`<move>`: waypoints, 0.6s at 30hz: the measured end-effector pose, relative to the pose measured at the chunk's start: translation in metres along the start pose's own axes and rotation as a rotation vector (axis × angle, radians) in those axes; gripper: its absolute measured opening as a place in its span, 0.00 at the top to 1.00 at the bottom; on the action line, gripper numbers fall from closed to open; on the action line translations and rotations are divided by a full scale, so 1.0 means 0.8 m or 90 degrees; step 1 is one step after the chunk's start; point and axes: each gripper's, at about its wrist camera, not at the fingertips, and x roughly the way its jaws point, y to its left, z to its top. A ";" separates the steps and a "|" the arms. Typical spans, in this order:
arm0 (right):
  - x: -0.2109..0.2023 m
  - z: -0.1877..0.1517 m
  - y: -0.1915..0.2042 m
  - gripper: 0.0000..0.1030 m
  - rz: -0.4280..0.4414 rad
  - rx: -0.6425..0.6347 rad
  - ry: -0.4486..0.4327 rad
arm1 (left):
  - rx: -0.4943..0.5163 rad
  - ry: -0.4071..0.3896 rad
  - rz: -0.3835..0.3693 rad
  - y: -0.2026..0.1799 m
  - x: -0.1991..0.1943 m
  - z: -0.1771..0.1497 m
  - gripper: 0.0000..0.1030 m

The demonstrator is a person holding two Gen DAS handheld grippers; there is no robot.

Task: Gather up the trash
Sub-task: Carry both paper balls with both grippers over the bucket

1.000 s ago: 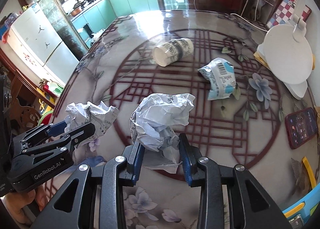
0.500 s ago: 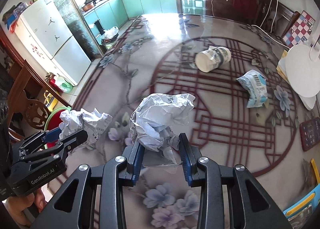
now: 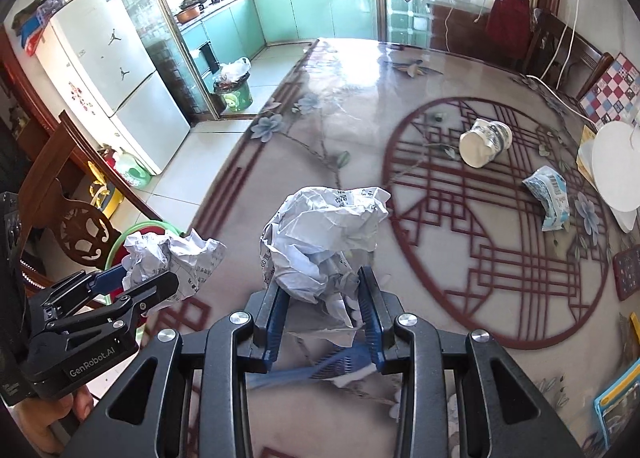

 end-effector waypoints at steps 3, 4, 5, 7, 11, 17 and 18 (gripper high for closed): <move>-0.001 0.003 0.025 0.69 -0.004 -0.010 -0.004 | -0.005 -0.008 -0.003 0.020 -0.007 0.002 0.54; 0.000 0.005 0.033 0.69 -0.005 -0.014 -0.004 | -0.007 -0.009 -0.004 0.027 -0.009 0.003 0.54; 0.000 0.006 0.041 0.69 -0.006 -0.018 -0.004 | -0.010 -0.011 -0.005 0.033 -0.011 0.003 0.54; 0.000 0.009 0.055 0.69 -0.007 -0.026 -0.004 | -0.018 -0.015 -0.004 0.045 -0.014 0.004 0.54; 0.002 0.015 0.080 0.69 -0.007 -0.042 -0.004 | -0.043 -0.021 0.003 0.075 -0.020 0.001 0.54; 0.002 0.026 0.122 0.69 -0.001 -0.067 -0.012 | -0.078 -0.023 0.028 0.123 -0.023 -0.007 0.54; 0.002 0.027 0.129 0.69 0.001 -0.072 -0.013 | -0.088 -0.020 0.035 0.134 -0.022 -0.009 0.54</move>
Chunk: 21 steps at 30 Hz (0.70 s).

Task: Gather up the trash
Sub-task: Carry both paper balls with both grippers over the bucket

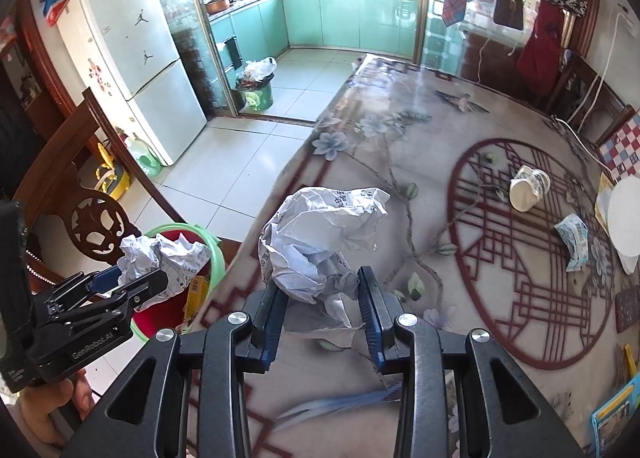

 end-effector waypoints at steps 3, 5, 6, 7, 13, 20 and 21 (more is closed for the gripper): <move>0.004 0.004 0.025 0.69 0.015 -0.016 0.001 | -0.024 0.006 0.020 0.028 0.003 -0.003 0.54; 0.009 0.005 0.041 0.69 0.030 -0.026 0.006 | -0.039 0.008 0.034 0.047 0.004 -0.006 0.54; 0.011 0.005 0.048 0.69 0.036 -0.030 0.009 | -0.046 0.009 0.040 0.056 0.003 -0.008 0.54; 0.015 0.006 0.058 0.69 0.044 -0.036 0.012 | -0.052 0.010 0.046 0.064 0.003 -0.010 0.54; 0.040 0.006 0.114 0.69 0.087 -0.078 0.033 | -0.087 0.014 0.077 0.106 0.002 -0.014 0.54; 0.081 0.007 0.181 0.69 0.138 -0.136 0.072 | -0.124 0.013 0.100 0.145 -0.005 -0.021 0.54; 0.085 0.006 0.188 0.69 0.141 -0.144 0.075 | -0.130 0.014 0.104 0.152 -0.006 -0.023 0.54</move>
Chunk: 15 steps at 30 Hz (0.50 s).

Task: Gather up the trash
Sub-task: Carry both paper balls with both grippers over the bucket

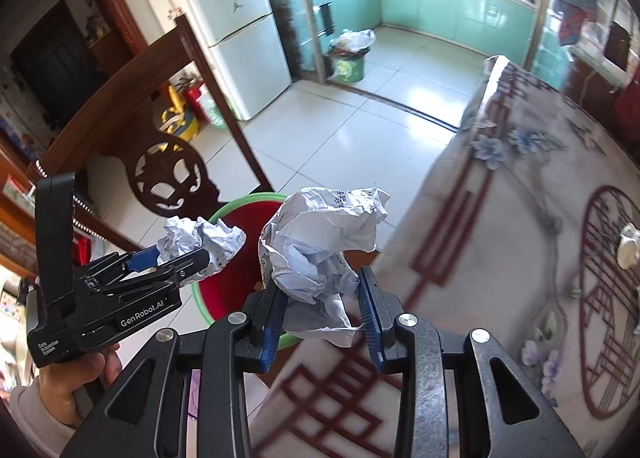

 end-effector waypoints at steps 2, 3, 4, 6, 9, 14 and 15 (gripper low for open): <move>0.015 0.005 0.017 0.69 0.002 -0.023 0.011 | -0.011 0.005 0.007 0.012 0.003 0.000 0.54; 0.020 0.008 0.022 0.69 0.004 -0.031 0.015 | -0.017 0.009 0.012 0.019 0.005 0.000 0.54; 0.026 0.009 0.028 0.69 0.005 -0.041 0.020 | -0.023 0.012 0.015 0.024 0.007 0.000 0.54; 0.037 0.012 0.038 0.69 0.008 -0.054 0.029 | -0.034 0.017 0.019 0.033 0.009 -0.001 0.54; 0.049 0.015 0.047 0.69 0.011 -0.065 0.039 | -0.039 0.021 0.023 0.041 0.012 0.001 0.54; 0.061 0.019 0.054 0.69 0.012 -0.076 0.052 | -0.044 0.022 0.020 0.043 0.015 0.007 0.54; 0.062 0.019 0.054 0.69 0.012 -0.079 0.054 | -0.045 0.022 0.019 0.043 0.016 0.009 0.54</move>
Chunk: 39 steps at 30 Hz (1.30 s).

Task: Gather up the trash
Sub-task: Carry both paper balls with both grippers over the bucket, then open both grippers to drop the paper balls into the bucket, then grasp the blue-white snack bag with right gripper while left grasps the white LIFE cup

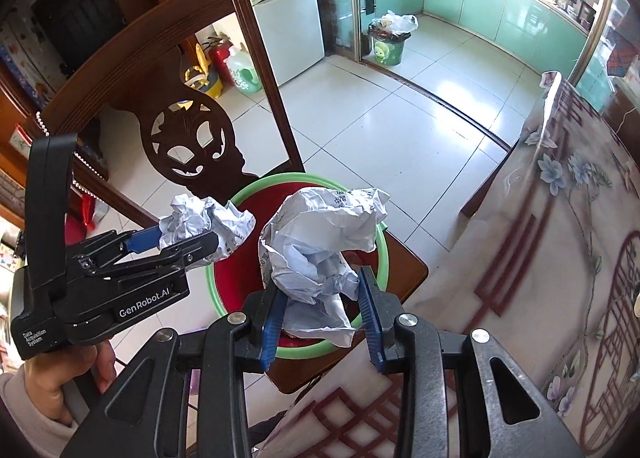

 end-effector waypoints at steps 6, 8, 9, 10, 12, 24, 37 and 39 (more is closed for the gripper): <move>0.009 0.003 0.000 0.65 -0.002 -0.006 0.007 | -0.007 0.002 -0.002 -0.004 0.002 0.006 0.52; 0.010 0.003 0.000 0.65 -0.001 -0.007 0.007 | -0.005 0.000 -0.002 -0.006 0.000 0.007 0.52; 0.011 0.003 0.000 0.65 -0.001 -0.008 0.007 | -0.004 -0.001 -0.001 -0.007 0.000 0.007 0.52; 0.012 0.004 0.000 0.65 0.000 -0.009 0.006 | -0.004 -0.001 0.001 -0.007 0.000 0.007 0.51; 0.013 0.005 0.000 0.64 0.006 -0.010 0.005 | -0.008 -0.003 0.009 -0.008 -0.001 0.006 0.43; -0.004 -0.011 -0.004 0.46 0.026 -0.013 -0.030 | -0.054 -0.051 0.041 -0.003 -0.036 -0.005 0.24; -0.142 -0.119 -0.132 0.45 -0.030 0.111 -0.123 | 0.069 -0.113 -0.053 -0.137 -0.127 -0.056 0.23; -0.168 -0.147 -0.180 0.43 -0.064 0.141 -0.133 | 0.108 -0.129 -0.070 -0.180 -0.139 -0.067 0.23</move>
